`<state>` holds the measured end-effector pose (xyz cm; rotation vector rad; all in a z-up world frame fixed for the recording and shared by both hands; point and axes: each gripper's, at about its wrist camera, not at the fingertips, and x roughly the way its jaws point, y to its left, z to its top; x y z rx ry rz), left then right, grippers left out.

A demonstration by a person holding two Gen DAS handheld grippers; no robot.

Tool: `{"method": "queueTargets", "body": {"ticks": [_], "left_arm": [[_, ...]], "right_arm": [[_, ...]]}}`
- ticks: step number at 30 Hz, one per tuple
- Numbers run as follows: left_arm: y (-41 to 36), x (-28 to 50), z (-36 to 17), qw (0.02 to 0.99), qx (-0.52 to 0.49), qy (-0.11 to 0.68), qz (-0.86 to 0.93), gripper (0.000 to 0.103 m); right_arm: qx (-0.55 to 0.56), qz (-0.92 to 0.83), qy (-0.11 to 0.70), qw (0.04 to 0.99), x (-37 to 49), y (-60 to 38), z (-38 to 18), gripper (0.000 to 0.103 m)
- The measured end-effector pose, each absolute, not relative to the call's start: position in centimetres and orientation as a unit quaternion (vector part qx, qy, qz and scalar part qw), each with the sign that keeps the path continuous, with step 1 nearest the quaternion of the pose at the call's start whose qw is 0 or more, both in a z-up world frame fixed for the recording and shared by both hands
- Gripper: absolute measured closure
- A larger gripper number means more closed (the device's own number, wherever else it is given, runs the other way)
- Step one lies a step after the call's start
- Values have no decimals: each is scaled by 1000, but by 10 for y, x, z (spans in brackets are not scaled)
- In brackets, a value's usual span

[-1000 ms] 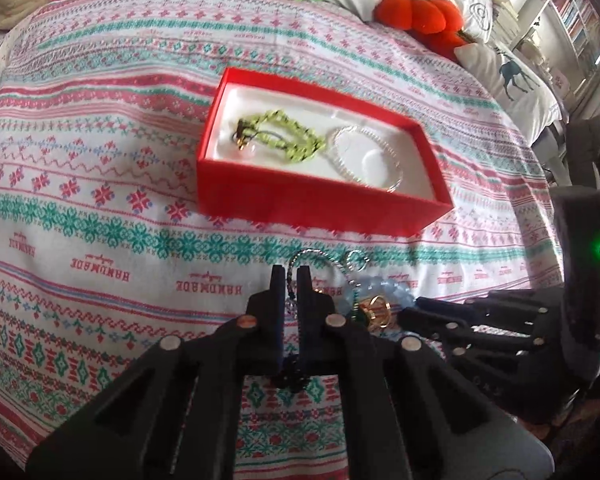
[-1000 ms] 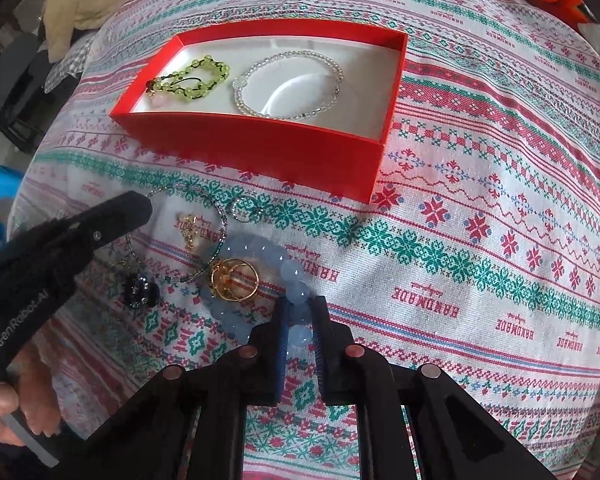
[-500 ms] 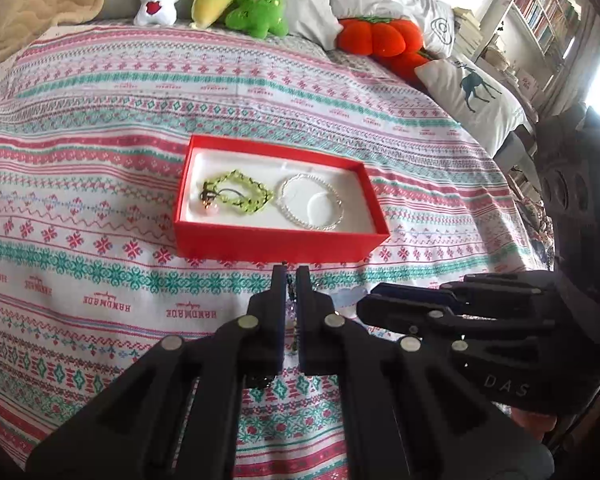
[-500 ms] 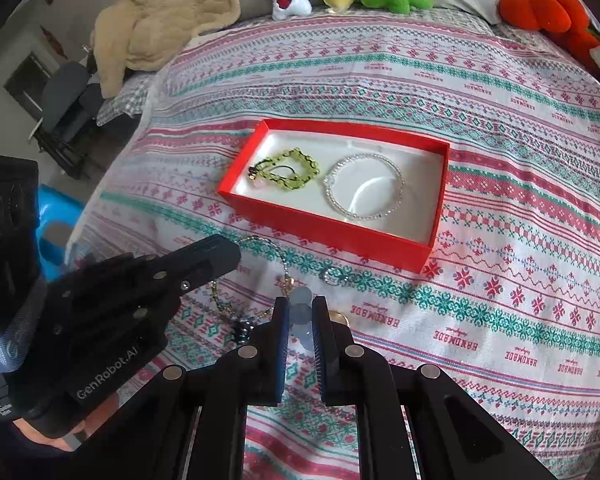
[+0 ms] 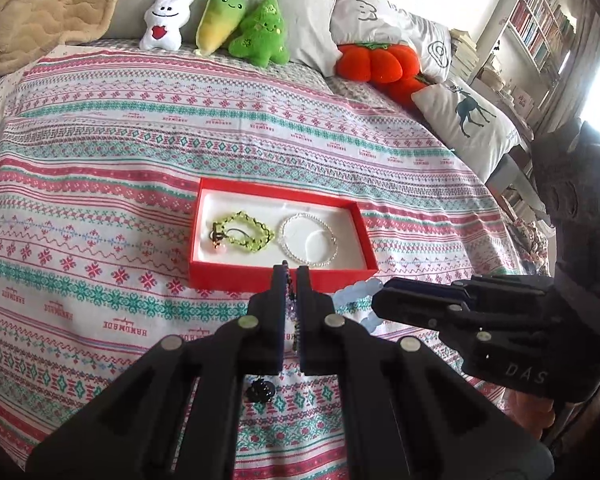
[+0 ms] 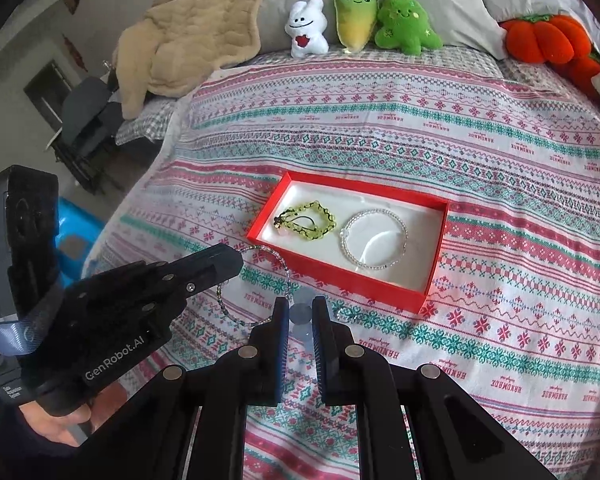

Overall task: Organize jewelry
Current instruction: 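Lower both bracelets into the red box and open both tools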

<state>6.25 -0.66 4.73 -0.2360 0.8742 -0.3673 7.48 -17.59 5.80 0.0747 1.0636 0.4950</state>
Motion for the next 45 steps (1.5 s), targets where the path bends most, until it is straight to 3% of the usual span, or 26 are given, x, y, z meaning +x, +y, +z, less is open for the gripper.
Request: {"method": "queueTargets", "body": {"ticks": [15,31,45], "left_arm": [[0,105,55,887,-163,401,-160,98],[-8,141,3,870,-161,446,-137,98],[-1,141,-9,873,-134,457,-109,98]], "right_arm": [[85,183,450,870,106,-188,84,92],[101,171,468,861,140,-177,47,91],[64,114,488,863,151,-194,28,91]]}}
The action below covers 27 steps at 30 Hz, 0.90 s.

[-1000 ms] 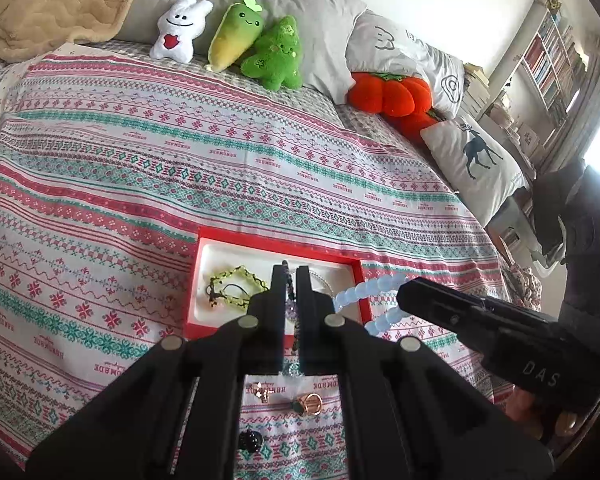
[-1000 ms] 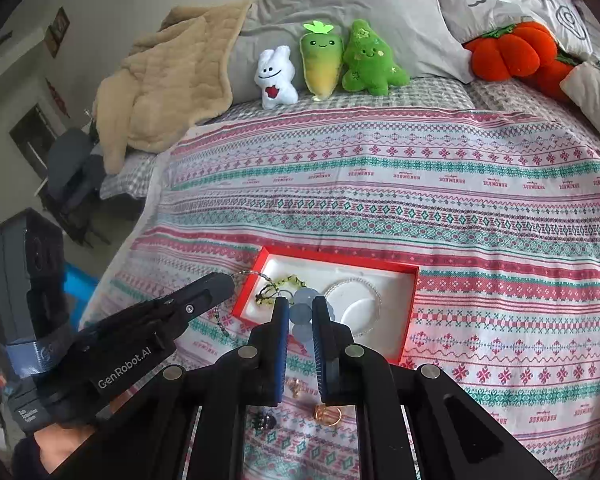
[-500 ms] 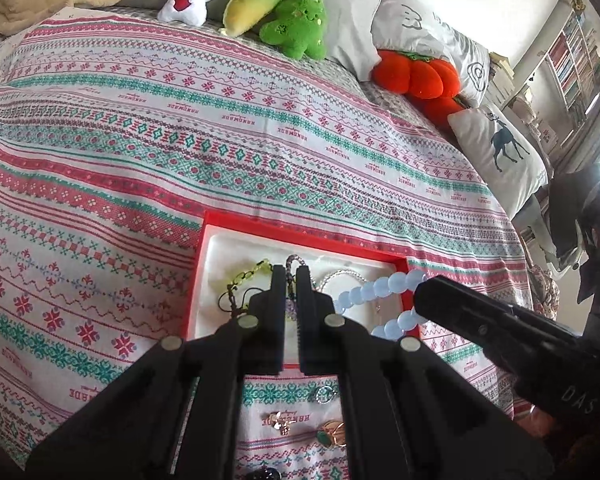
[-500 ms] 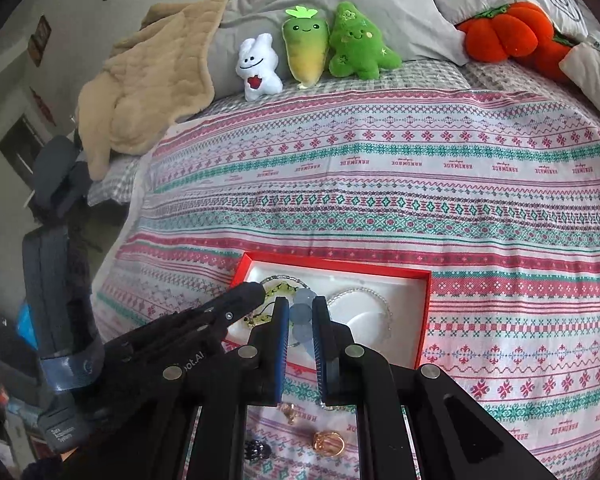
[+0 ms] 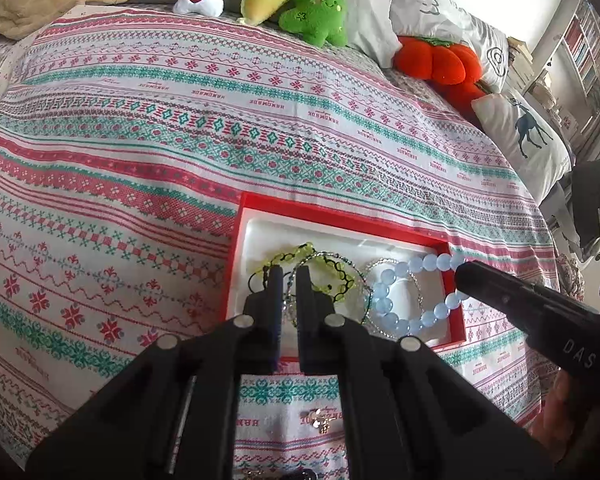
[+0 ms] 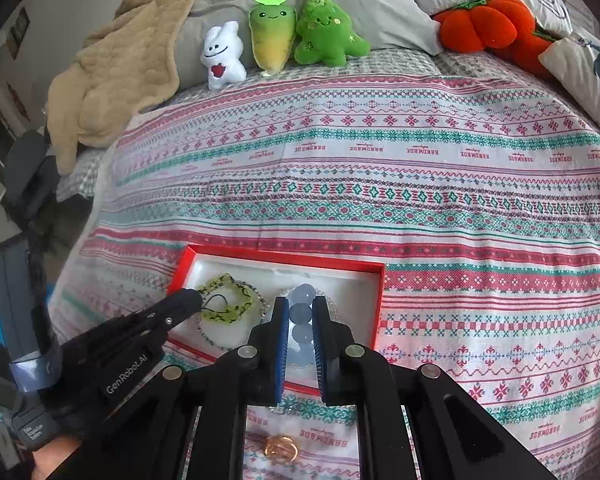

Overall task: Organize jewelry
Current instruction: 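Lower both bracelets into the red box and open both tools, then move both open tools back over the rings and charms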

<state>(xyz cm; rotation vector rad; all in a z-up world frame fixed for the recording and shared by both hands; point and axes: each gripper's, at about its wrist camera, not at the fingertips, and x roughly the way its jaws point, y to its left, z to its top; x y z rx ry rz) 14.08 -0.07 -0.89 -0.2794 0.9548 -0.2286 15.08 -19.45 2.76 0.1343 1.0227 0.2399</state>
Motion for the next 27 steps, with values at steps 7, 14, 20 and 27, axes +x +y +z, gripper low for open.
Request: {"method": "queueTargets", "body": {"ticks": [7,14,20,27], "left_arm": [[8,130,5,886,-131,432,-107,95],[18,117,9,892,-125,425,-90,78],[21,98,10,896,-102,425,-79,57],[20,76,8,889,-97,440,-81,40]], "right_arm": [[60,125,520,843,152,-195,20,78],[64,125,512,847,141,-199,35,69],[60,123,524,841,128,-197,40,61],[81,116,569,810,99,-210,38,57]]}}
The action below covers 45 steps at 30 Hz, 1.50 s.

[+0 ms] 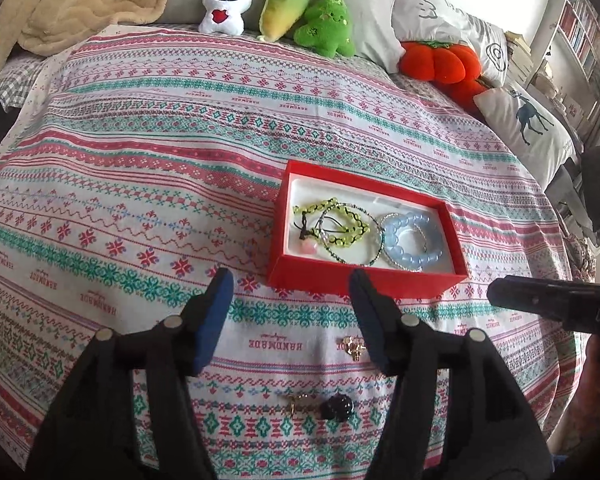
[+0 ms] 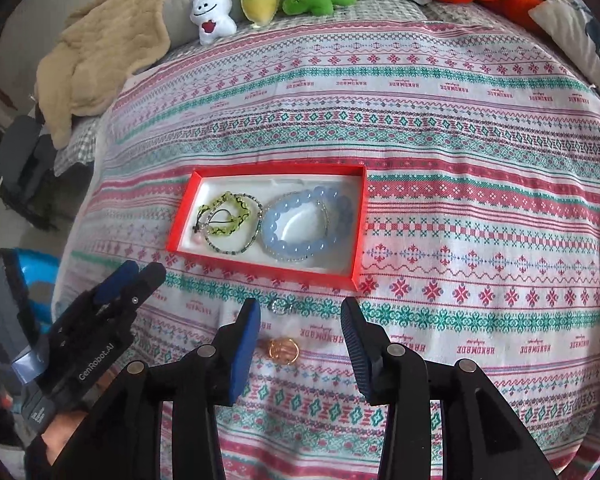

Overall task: Organize jewelry
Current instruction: 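Move both open tools back over the rings and charms, then grasp the black bead charm with the left tool while the right tool grasps the gold ring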

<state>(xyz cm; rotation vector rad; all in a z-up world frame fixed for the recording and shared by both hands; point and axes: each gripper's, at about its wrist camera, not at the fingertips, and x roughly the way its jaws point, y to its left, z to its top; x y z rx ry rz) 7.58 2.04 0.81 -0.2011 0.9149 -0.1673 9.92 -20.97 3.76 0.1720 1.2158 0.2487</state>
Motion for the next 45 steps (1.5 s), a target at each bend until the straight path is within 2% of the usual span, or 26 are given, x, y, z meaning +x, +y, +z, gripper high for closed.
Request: {"method": "queueTargets", "body": {"ticks": [6,14,18,22,32,36,39,42,45], "left_arm": [[-1,63,8,876,-61,472,-85,29],[-10,41,11,860,-25,505,-64,27],[-3,29,18,863,-28,503,-36,27],[-15,18,16,847,13,529,-49,27],[-17,-2,17,864,3,500,-56,27],[-29,0,15,869,17,489,-75,30],[-28,11,8,866,4,493,-81,38],[-22,19,-3,859,-24,506,-74,40],[-22,25,-15,851,-34,519,-75,46]], "right_arm": [[86,132,572,805,81,-206,37,50],[80,119,580,802,83,-210,28,43],[66,123,587,797,83,-207,20,42],[49,122,589,797,82,-202,14,42],[-9,142,585,799,68,-181,3,42],[-29,139,584,799,68,-177,-5,42],[-22,135,590,796,70,-181,-9,42],[-18,130,587,799,72,-185,-11,42],[-13,131,587,799,74,-188,-12,42]]}}
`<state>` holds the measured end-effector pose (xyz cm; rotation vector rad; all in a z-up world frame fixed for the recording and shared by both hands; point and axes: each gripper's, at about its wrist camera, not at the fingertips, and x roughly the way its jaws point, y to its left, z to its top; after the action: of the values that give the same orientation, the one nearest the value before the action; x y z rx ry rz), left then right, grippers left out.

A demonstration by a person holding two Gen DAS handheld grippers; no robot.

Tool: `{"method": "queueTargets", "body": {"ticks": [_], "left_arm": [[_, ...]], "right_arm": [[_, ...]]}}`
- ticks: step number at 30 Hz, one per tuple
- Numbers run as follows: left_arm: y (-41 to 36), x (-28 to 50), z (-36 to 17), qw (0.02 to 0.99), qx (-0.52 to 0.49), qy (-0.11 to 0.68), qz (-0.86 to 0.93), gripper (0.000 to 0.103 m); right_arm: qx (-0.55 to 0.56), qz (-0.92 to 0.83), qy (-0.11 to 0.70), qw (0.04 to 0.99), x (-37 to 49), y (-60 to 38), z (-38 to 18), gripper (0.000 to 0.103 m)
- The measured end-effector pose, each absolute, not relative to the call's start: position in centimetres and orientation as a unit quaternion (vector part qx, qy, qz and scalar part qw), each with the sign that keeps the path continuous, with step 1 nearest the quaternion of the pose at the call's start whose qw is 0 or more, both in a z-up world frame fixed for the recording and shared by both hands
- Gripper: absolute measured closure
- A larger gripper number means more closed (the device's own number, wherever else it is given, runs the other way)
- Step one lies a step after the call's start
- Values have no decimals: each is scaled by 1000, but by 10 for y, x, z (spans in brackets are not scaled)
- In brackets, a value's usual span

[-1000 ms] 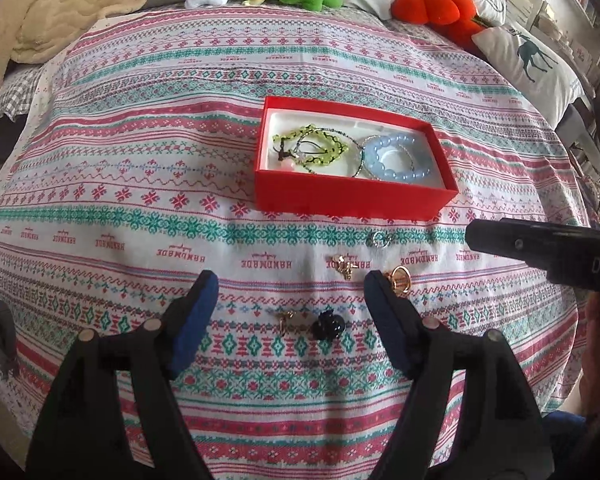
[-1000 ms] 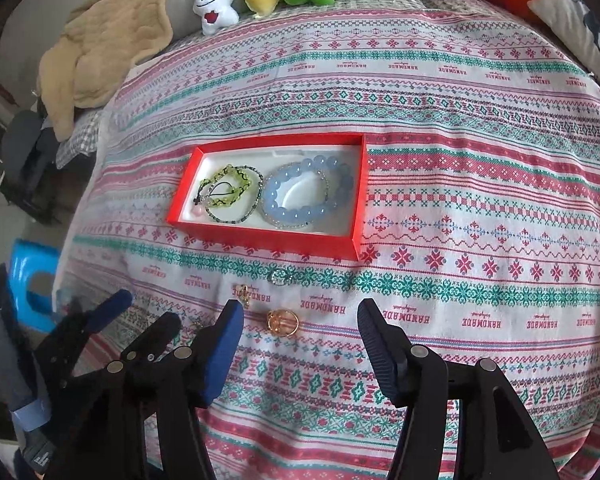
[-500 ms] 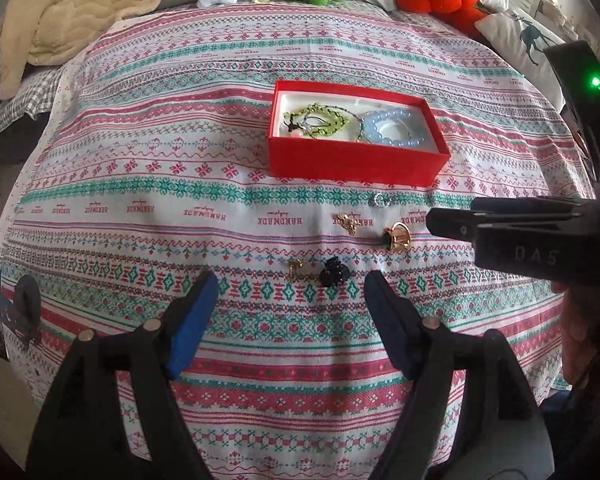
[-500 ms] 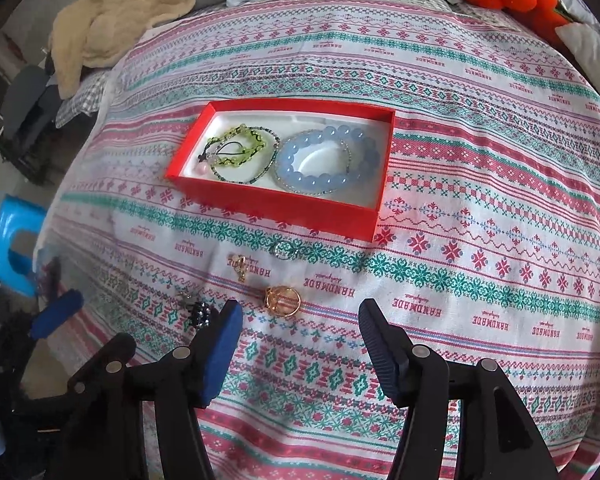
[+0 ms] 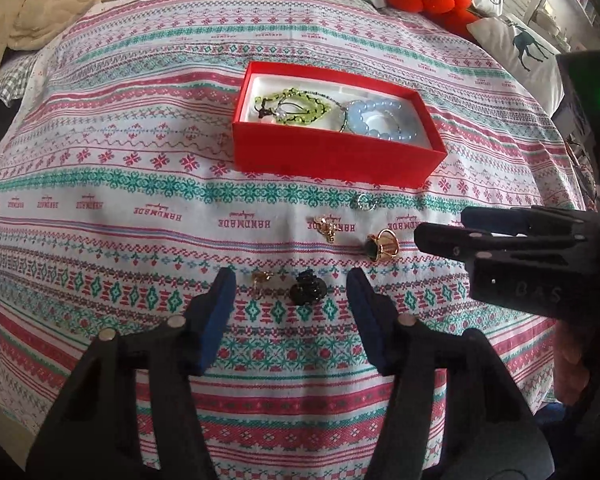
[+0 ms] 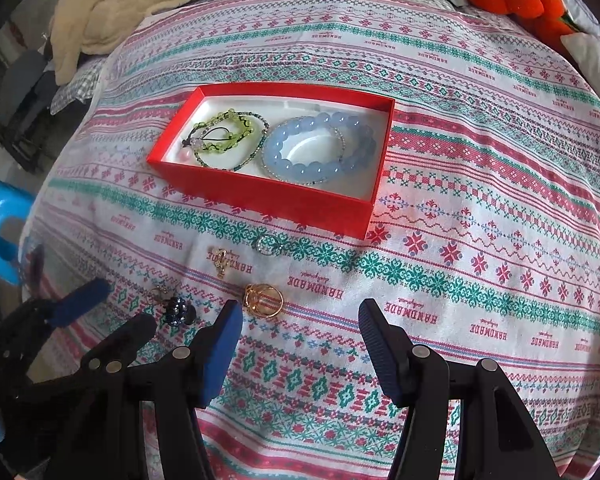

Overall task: Organize jewelry
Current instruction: 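Grasp the black bead charm with the left tool while the right tool grasps the gold ring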

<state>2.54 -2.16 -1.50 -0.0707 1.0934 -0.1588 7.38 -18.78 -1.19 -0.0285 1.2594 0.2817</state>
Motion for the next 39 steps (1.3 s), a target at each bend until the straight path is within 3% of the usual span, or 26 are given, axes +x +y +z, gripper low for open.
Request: {"method": "queueTargets", "body": {"ticks": [7,15,17,19,32,34,38,39], "left_arm": [[-26,33,-32,830,-59,548,-87,64],[-40,37,-41,823,-44,560,-88,66],[-42,38,-44,821,-40,564,-83,70],[-43,40,-47,818,-44,567,-86,87],[-37,36,-30,823,-58,556,-99,88],[-33,35,-28,825,-63,554,-95,88],[-23,34,-23,830,-67,546,-92,88],[-20,33,-21,832,-65,544,-89,88]], "right_arm": [[0,118,592,797,84,-192,-16,42],[-23,132,594,793,84,-179,-21,42],[-23,132,599,790,85,-179,-25,42],[-23,132,604,786,87,-176,-30,42],[-11,159,620,769,91,-156,-44,42],[-6,164,623,765,92,-154,-46,48],[-21,170,626,761,92,-144,-51,73],[-26,171,625,762,92,-141,-51,73]]}}
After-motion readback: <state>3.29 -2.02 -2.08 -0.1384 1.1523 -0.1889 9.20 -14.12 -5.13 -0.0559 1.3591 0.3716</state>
